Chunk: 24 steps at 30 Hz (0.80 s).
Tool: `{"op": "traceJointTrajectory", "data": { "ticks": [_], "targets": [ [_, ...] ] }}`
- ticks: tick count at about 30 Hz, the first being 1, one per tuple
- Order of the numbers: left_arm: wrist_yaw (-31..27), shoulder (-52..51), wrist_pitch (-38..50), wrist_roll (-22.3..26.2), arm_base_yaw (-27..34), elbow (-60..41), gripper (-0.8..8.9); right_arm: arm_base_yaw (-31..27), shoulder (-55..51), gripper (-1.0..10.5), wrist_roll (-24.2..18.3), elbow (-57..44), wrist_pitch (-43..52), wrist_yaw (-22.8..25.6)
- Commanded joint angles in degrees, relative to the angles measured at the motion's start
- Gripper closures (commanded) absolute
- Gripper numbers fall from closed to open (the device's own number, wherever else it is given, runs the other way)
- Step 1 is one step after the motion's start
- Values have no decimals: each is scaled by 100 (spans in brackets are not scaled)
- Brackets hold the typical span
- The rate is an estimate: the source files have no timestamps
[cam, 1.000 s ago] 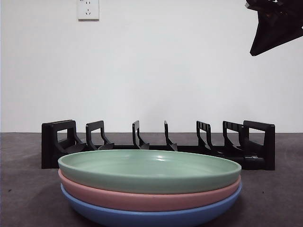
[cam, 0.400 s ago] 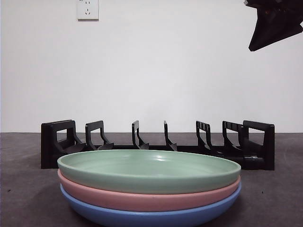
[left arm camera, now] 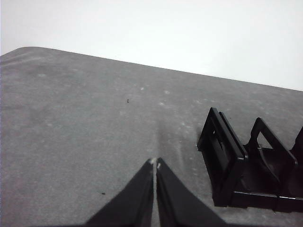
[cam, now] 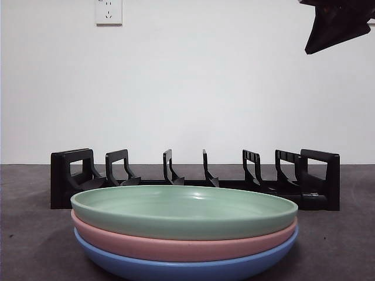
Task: Place the plate
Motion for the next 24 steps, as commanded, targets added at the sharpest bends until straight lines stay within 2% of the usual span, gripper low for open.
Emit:
{"op": "traceJointTrajectory", "data": {
  "ticks": [1,3,8,12,14,17,22,24],
  "targets": [
    [-11,-9,52,-24,-11,-105,805,-15,-614,924,-293,-525,31,57],
    [-11,-9,48,-24,-11,-105,806,-76,-1300,924,-374,-1349,396,98],
    [-11,-9,50,-24,-11,-105,805,-240,-3713,924,-214,-3713,1316,175],
    [-11,-9,52,-24,-11,-105,805,-297,-5641,924,-166,-4789,1204,444],
    [-11,-9,50,-24,-11,-105,805,-463,-6354,924,11,-5088,1025,479],
    [-11,-9,52,-24,-11,-105,805,-791,-6948,924,332,-5407,732,485],
    [-11,-9,50,-24,-11,-105,805,-1034,-6970,924,802,-5949,1143,505],
    [-11,-7,42,-24,-11,-105,806,-1016,-6970,924,837,-5939,1045,584]
  ]
}}
